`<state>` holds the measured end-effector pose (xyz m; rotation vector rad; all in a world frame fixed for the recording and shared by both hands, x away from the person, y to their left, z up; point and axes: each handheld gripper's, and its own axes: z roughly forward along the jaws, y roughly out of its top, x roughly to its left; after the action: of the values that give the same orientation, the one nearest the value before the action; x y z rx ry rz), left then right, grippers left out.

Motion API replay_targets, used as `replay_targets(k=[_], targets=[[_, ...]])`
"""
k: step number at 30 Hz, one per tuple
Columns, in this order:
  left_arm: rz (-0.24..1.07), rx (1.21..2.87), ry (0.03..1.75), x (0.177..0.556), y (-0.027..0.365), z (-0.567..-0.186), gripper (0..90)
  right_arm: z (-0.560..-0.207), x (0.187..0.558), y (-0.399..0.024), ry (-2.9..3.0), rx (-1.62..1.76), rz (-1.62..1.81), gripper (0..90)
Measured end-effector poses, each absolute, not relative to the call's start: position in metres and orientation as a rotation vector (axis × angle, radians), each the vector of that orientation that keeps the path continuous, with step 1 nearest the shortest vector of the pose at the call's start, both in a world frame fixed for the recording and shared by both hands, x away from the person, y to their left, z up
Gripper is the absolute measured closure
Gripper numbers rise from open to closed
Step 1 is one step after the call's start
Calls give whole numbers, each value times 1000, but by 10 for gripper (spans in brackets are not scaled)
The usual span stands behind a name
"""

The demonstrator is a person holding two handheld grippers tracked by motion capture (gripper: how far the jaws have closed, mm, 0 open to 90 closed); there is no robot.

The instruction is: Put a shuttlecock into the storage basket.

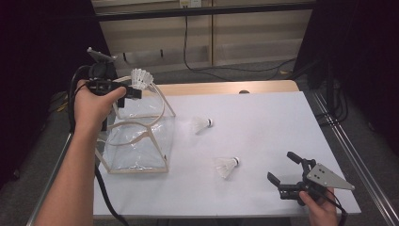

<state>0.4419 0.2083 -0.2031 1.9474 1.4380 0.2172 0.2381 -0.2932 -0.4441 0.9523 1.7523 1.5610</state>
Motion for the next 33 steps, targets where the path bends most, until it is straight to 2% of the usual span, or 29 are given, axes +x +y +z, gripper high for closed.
replay_targets(k=[33], targets=[[239,1925,1503,452,215,-222,656,-444,238,-294,1753,950,1561,10]])
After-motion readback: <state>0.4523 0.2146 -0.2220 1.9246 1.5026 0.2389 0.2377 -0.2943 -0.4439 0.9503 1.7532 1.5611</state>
